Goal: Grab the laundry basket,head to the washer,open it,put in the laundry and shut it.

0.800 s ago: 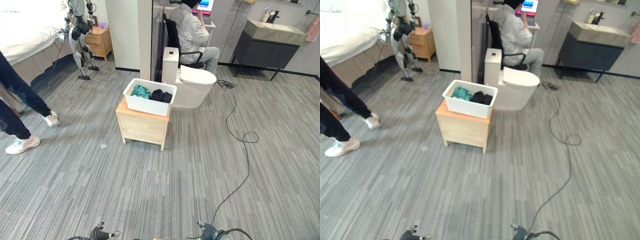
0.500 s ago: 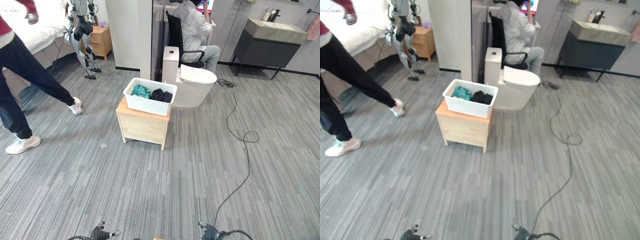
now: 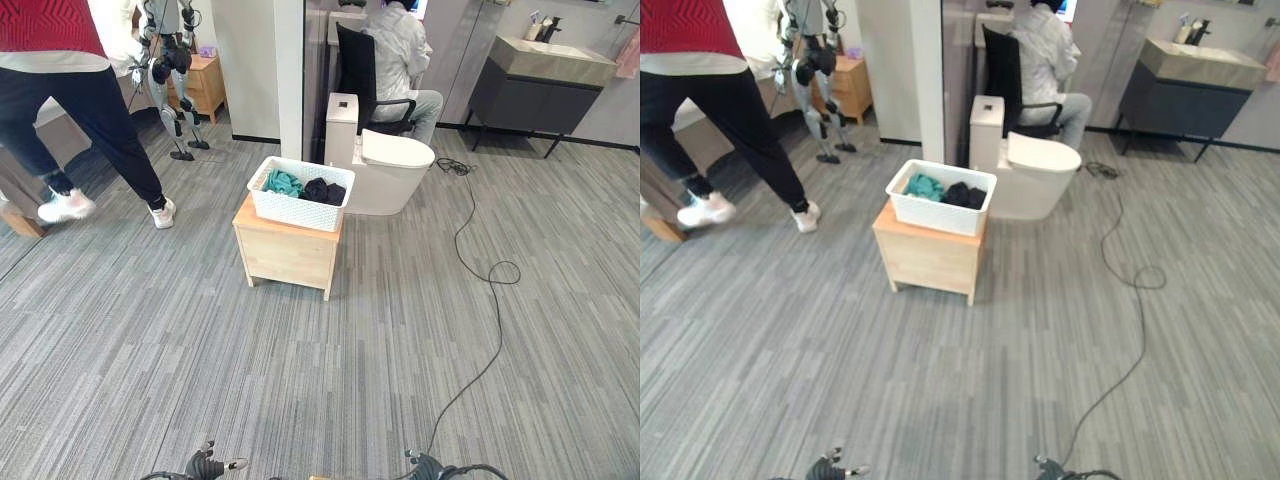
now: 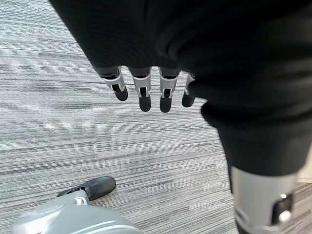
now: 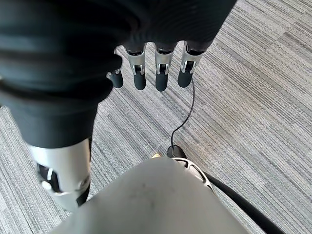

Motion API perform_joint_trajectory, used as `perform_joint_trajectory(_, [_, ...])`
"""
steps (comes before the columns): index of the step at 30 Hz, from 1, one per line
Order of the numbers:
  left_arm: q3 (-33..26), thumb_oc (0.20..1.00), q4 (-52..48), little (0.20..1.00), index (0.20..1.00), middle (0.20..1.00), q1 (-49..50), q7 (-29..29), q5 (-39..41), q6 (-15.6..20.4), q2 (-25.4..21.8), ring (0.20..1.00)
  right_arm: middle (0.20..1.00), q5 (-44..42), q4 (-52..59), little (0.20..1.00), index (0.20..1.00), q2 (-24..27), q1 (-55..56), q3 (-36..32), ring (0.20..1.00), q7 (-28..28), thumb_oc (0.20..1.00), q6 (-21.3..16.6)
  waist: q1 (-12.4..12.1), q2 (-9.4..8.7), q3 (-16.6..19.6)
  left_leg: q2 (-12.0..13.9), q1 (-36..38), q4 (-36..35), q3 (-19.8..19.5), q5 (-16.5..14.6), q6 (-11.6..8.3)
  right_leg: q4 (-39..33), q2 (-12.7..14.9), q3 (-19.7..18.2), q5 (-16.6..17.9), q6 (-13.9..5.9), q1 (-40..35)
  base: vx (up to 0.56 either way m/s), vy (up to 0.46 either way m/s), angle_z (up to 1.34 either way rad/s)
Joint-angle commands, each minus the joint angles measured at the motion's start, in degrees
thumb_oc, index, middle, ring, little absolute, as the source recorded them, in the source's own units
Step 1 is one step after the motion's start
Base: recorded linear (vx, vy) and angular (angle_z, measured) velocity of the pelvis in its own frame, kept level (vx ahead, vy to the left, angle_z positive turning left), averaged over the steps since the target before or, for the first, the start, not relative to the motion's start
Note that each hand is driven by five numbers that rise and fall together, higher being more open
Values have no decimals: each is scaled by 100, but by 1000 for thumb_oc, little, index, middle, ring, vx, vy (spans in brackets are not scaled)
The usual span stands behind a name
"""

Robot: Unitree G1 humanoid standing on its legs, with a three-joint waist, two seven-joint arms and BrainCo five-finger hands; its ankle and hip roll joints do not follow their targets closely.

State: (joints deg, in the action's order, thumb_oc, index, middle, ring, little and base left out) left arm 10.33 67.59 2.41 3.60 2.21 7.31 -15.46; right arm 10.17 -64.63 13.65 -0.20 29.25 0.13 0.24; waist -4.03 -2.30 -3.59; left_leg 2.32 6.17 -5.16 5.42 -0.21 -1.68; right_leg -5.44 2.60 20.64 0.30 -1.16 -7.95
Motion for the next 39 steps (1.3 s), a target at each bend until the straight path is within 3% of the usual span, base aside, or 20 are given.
perform_joint_trajectory(1, [231, 1000, 298, 1000, 1000, 1000, -396, 50, 48, 147, -12, 1000, 1000, -6, -527, 1000, 1000, -118, -100, 176, 1000, -60, 1000, -36, -52, -30, 27, 224, -119, 16, -139, -29, -138, 44, 653, -159, -119, -514, -221, -6, -37, 0])
perform_joint_trajectory(20, [269, 1000, 284, 1000, 1000, 1000, -397, 7, 128, 155, 33, 1000, 1000, -271, -641, 1000, 1000, -14, 5, -132, 1000, -128, 1000, -75, 14, 45, -15, 379, -237, 16, -158, 113, -243, 44, 483, -224, -170, -439, -102, -14, -35, 0])
perform_joint_trajectory(28, [190, 1000, 203, 1000, 1000, 1000, -372, 5, 210, 147, -61, 1000, 1000, -170, -476, 1000, 1000, 169, -229, -131, 1000, -298, 1000, -154, -56, 58, -125, 618, -226, 16, -166, 281, -357, 44, 253, -359, -296, -290, -106, 10, -86, 0])
perform_joint_trajectory(32, [140, 1000, 3, 1000, 1000, 1000, -303, -14, 281, 182, -142, 1000, 1000, -139, -112, 1000, 1000, 379, -376, -187, 1000, -466, 1000, -263, -138, -8, -377, 789, -543, 832, -206, 118, -442, 44, 134, -457, -350, -126, -182, -24, -159, -1])
perform_joint_trajectory(33, [116, 1000, -45, 1000, 1000, 1000, -305, -13, 382, 181, -129, 1000, 1000, -269, -46, 1000, 1000, 540, -519, -331, 1000, -598, 1000, -296, -221, -6, -642, 815, -1246, 1999, -366, 239, -472, 44, 84, -453, -373, 3, -231, -86, -142, -4])
perform_joint_trajectory(35, [133, 1000, 36, 1000, 1000, 1000, -348, 14, 444, 168, -36, 1000, 1000, -498, -45, 1000, 1000, 620, -657, -487, 1000, -716, 1000, -317, -177, 29, -792, 906, -1840, 2816, -273, 532, -469, 44, 12, -343, -545, 64, -329, 24, -118, 9])
perform_joint_trajectory(37, [126, 1000, 173, 1000, 1000, 1000, -351, 20, 442, 158, 58, 1000, 1000, -677, -81, 1000, 1000, 633, -673, -607, 1000, -823, 1000, -313, -182, 16, -784, 1059, -2245, 2410, 233, 526, -442, 44, 39, -256, -709, 52, -366, 168, 31, 13])
perform_joint_trajectory(39, [115, 1000, 214, 1000, 1000, 1000, -338, 23, 444, 155, 78, 1000, 1000, -741, -52, 1000, 1000, 615, -645, -641, 1000, -853, 1000, -330, -207, 0, -740, 987, -2255, 2031, 275, 530, -426, 44, 62, -266, -747, 20, -360, 182, 90, 8])
